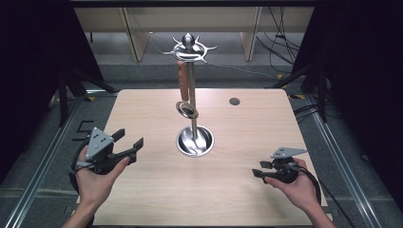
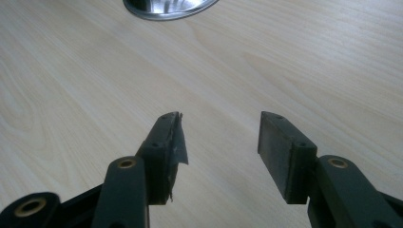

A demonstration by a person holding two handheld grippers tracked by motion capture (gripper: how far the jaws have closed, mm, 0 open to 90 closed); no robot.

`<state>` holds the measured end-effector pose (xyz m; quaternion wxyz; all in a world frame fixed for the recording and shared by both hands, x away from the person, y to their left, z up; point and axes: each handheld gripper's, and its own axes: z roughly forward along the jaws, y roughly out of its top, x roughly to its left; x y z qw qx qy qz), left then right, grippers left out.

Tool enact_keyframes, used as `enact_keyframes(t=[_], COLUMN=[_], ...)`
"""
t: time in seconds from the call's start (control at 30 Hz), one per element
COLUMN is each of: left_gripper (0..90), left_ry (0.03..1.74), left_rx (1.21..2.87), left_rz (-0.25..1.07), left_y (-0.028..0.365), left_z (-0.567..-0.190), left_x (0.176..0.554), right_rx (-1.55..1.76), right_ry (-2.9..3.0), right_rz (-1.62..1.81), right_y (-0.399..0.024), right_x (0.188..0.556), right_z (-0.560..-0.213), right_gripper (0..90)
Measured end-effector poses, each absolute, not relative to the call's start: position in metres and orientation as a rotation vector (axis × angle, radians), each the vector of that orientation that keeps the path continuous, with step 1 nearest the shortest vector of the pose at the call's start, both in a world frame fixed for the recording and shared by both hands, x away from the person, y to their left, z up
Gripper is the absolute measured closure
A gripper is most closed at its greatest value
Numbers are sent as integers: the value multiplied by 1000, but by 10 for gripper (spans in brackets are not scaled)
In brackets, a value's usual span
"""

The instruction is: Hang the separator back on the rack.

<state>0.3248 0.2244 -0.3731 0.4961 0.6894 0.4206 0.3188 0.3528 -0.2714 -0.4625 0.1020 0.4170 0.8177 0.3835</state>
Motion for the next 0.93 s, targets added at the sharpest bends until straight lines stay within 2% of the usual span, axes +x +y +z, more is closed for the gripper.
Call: enact_keyframes(t=[0.27, 0.5, 0.93], left_gripper=[302, 302, 313], left_ry=[1058, 1122, 1155], left_rx=[1740, 1796, 1773], left_rz=[746, 661, 594], left_y=[234, 245, 256], left_z=[-407, -441, -445], left_x=[322, 327, 334], right_rx=[1223, 1218, 1193], right_ry=[2450, 2432, 2460], right_rz=[1101, 1122, 1096], right_y=[-273, -272, -273], right_x=[353, 354, 356], right_z=[-461, -463, -462], right_gripper=[503, 502, 502])
